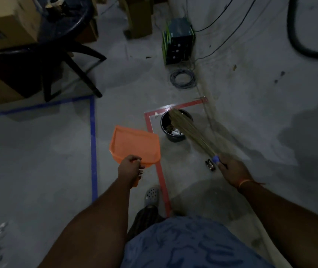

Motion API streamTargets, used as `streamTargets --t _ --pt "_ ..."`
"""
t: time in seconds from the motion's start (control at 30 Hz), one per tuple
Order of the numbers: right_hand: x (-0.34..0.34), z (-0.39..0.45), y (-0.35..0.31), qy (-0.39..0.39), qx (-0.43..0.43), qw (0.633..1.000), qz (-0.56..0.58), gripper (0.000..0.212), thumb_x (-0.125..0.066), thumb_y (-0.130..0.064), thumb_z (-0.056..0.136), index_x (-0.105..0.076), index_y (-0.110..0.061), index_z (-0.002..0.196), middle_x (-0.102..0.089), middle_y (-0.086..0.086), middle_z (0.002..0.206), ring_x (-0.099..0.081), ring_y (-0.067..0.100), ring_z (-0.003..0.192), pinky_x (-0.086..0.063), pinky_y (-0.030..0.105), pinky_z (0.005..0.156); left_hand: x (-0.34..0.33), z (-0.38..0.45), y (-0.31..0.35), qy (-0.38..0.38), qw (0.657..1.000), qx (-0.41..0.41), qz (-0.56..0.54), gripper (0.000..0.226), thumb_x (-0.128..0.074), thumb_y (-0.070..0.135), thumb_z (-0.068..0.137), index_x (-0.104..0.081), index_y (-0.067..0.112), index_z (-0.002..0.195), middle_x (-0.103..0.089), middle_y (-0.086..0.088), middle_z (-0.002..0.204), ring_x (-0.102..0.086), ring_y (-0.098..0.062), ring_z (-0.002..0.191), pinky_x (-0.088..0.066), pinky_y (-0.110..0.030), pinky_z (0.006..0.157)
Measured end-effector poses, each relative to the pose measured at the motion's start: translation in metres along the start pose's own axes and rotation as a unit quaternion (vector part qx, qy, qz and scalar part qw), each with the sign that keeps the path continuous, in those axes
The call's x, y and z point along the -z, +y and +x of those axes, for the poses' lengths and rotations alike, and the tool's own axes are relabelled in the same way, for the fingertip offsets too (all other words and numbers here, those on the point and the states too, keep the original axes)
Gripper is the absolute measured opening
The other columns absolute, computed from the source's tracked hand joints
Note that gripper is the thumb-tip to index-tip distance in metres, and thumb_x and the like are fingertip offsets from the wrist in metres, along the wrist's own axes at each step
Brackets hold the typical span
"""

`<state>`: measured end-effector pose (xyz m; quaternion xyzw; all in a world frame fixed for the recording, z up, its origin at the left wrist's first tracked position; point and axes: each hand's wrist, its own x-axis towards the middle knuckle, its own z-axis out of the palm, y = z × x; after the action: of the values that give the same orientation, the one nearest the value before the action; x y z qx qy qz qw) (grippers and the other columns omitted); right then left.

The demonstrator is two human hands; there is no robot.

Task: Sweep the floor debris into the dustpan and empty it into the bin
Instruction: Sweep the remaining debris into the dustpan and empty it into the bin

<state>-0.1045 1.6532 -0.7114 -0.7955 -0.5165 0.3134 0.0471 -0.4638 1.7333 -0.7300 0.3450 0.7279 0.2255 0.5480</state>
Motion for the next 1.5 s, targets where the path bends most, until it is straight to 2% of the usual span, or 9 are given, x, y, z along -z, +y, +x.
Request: streamTargets --t 0.23,0.4,0.6,0.83,0.9,1.0,1.1,1.23,1.5 --pt "-0.018 -0.04 0.046 -0.003 -0.02 1.0 0.022 0.043 -0.051 -0.032 0.1 -0.052 -0.014 0.139 -0.057 0.014 0.136 -0.053 0.03 0.125 -0.04 0.031 0.1 -0.028 -0.045 -0.038 -0.003 1.0 -0.004 -0.023 0.013 -0.051 0.012 0.105 -0.064 0.011 0.102 -0.07 -0.025 0.092 -0.052 -0.023 0.057 -0.041 -0.027 0.049" --pt "-0.031 -0.053 0.07 -0.039 -0.039 0.998 0.032 0.047 -0.05 -0.032 0.1 -0.048 -0.013 0.142 -0.057 0.015 0.136 -0.053 0.032 0.124 -0.041 0.037 0.103 -0.025 -0.065 -0.046 -0.012 1.0 -0.026 -0.011 0.012 -0.053 0.013 0.105 -0.064 0.013 0.1 -0.071 -0.021 0.089 -0.052 -0.022 0.055 -0.042 -0.028 0.049" --pt "-0.045 -0.065 0.044 -0.059 0.013 0.998 0.007 0.044 -0.05 -0.031 0.1 -0.049 -0.015 0.141 -0.06 0.019 0.13 -0.057 0.035 0.117 -0.044 0.035 0.093 0.008 -0.084 -0.065 0.022 0.998 -0.026 -0.05 0.011 -0.054 0.015 0.104 -0.065 0.016 0.101 -0.073 -0.02 0.091 -0.054 -0.022 0.057 -0.043 -0.028 0.047" --pt "-0.077 -0.081 -0.05 -0.102 0.122 0.987 -0.017 0.042 -0.051 -0.034 0.098 -0.057 -0.014 0.134 -0.064 0.011 0.127 -0.06 0.028 0.114 -0.038 0.021 0.084 0.098 -0.12 -0.124 0.099 0.987 -0.017 -0.128 0.014 -0.053 0.011 0.102 -0.065 0.015 0.097 -0.069 -0.02 0.084 -0.05 -0.017 0.048 -0.038 -0.024 0.044" --pt "-0.095 -0.089 -0.085 -0.111 0.153 0.982 -0.023 0.042 -0.052 -0.035 0.098 -0.056 -0.018 0.136 -0.065 0.011 0.124 -0.061 0.029 0.11 -0.041 0.024 0.084 0.132 -0.135 -0.149 0.125 0.981 -0.013 -0.15 0.014 -0.053 0.01 0.102 -0.065 0.015 0.098 -0.068 -0.02 0.084 -0.049 -0.017 0.048 -0.037 -0.023 0.044" --pt "-0.13 -0.107 -0.139 -0.137 0.189 0.972 -0.013 0.042 -0.054 -0.035 0.096 -0.057 -0.021 0.136 -0.07 0.009 0.095 -0.061 0.021 0.078 -0.045 0.026 0.073 0.191 -0.162 -0.192 0.169 0.971 -0.012 -0.168 0.013 -0.053 0.009 0.102 -0.065 0.013 0.099 -0.069 -0.021 0.084 -0.049 -0.018 0.047 -0.038 -0.024 0.042" --pt "-0.168 -0.143 -0.197 -0.162 0.227 0.96 0.023 0.038 -0.054 -0.037 0.097 -0.055 -0.03 0.134 -0.053 -0.011 0.067 -0.049 0.008 0.055 -0.041 0.021 0.054 0.254 -0.195 -0.238 0.216 0.959 -0.016 -0.181 0.011 -0.055 0.013 0.101 -0.066 0.017 0.099 -0.072 -0.019 0.084 -0.052 -0.021 0.052 -0.042 -0.027 0.047" --pt "-0.224 -0.199 -0.268 -0.221 0.257 0.936 0.095 0.038 -0.057 -0.032 0.096 -0.051 -0.038 0.133 -0.06 0.007 0.069 -0.052 0.018 0.052 -0.044 0.024 0.044 0.322 -0.246 -0.301 0.277 0.938 -0.008 -0.209 0.012 -0.053 0.014 0.103 -0.065 0.015 0.1 -0.071 -0.021 0.086 -0.052 -0.023 0.055 -0.041 -0.028 0.046" --pt "-0.326 -0.288 -0.384 -0.315 0.355 0.878 0.067 0.042 -0.058 -0.027 0.097 -0.05 -0.033 0.138 -0.06 0.01 0.072 -0.047 0.016 0.05 -0.042 0.024 0.043 0.39 -0.334 -0.416 0.399 0.87 0.041 -0.288 0.012 -0.056 0.015 0.103 -0.066 0.018 0.098 -0.073 -0.017 0.084 -0.056 -0.023 0.056 -0.045 -0.031 0.05"
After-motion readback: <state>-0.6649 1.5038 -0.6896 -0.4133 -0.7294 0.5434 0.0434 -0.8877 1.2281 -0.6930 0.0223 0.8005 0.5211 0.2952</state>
